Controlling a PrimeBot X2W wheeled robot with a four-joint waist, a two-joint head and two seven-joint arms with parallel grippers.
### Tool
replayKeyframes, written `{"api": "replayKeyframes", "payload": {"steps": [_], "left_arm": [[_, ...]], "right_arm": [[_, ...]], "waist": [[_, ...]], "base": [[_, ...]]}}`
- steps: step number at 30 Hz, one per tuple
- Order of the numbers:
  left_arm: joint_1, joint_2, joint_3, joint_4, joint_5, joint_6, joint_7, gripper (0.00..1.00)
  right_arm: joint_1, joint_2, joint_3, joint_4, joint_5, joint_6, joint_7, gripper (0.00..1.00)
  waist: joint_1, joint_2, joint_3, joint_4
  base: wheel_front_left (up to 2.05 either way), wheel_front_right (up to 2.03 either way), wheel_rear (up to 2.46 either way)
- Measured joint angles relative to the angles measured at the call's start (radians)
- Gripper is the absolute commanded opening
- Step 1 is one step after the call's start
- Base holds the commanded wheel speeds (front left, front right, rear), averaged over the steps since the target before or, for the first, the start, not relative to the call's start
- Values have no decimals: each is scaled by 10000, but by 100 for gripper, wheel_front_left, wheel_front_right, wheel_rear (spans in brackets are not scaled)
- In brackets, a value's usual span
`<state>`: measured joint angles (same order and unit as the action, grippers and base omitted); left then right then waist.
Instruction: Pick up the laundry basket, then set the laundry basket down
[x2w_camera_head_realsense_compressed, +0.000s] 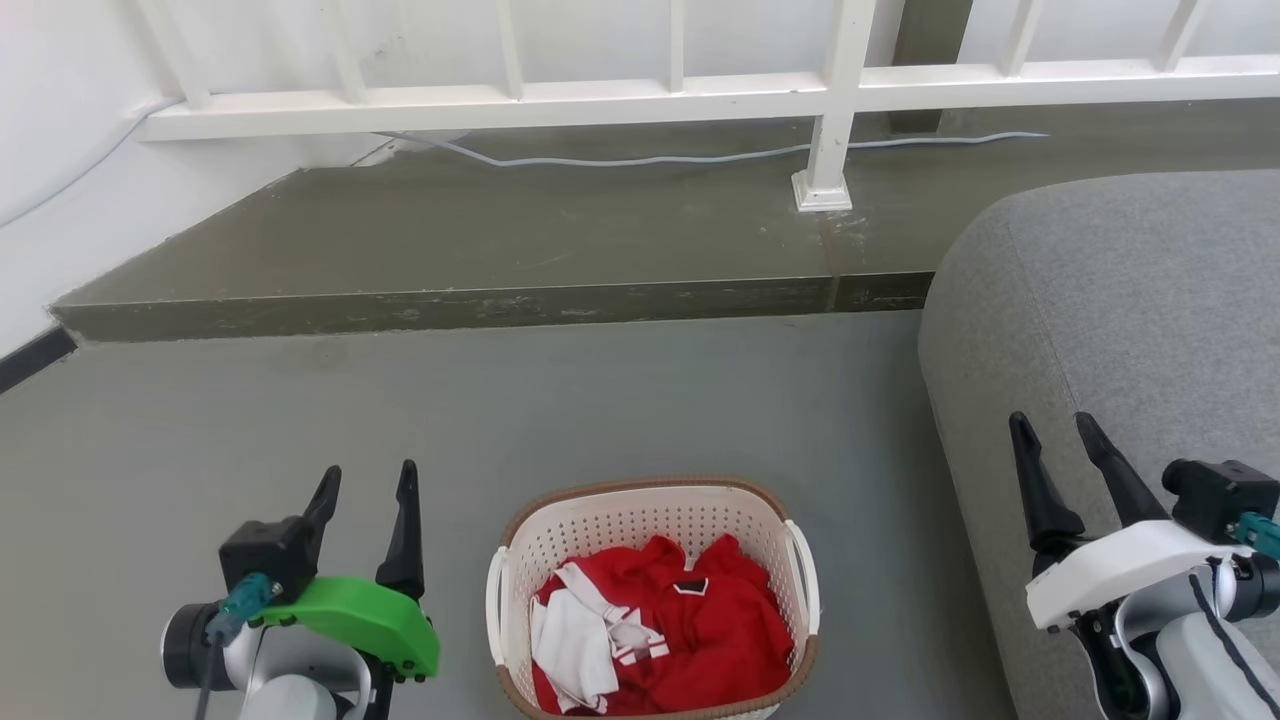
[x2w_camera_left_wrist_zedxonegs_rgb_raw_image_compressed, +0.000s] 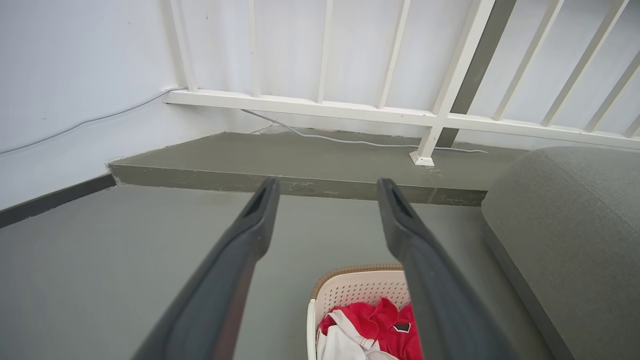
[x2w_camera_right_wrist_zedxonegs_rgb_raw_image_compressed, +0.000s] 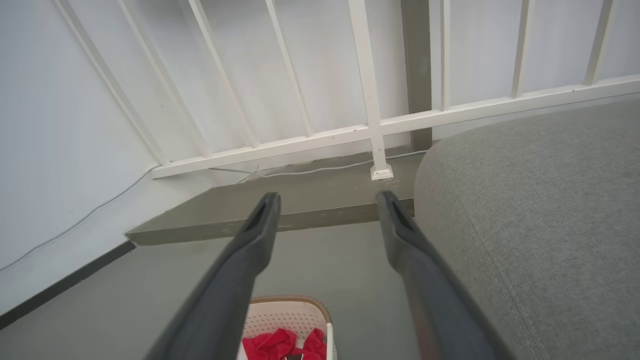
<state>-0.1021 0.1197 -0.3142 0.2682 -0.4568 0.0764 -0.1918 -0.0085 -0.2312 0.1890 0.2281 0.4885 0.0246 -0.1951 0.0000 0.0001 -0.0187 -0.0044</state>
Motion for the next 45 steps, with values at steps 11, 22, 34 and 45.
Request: {"api": "replayKeyframes", "payload": {"steps": [11,22,34,45], "left_arm": [[0,-73,-240,247,1394,221,-295,100],[-5,-138,-299,431,1973,389,-410,100],[-27,-171,-203,520,1975,393,-426,100],[-108,-272,-207,581,1979,397,-424,100]], "right_arm": [[8,-81,221,88,-1352,-90,-347,100],[17,-58,180,155,-1814,-88,-523,100],[18,-40,109,213,-1827,13,-523,100],[17,-4,19,259,-1871,102,-523,100]], "waist": [[0,0,-40,-31],[0,0,-33,-60],[0,0,-13,-64],[0,0,42,-29]], "base": [[0,0,0],[0,0,0],[0,0,0],[0,0,0]]}}
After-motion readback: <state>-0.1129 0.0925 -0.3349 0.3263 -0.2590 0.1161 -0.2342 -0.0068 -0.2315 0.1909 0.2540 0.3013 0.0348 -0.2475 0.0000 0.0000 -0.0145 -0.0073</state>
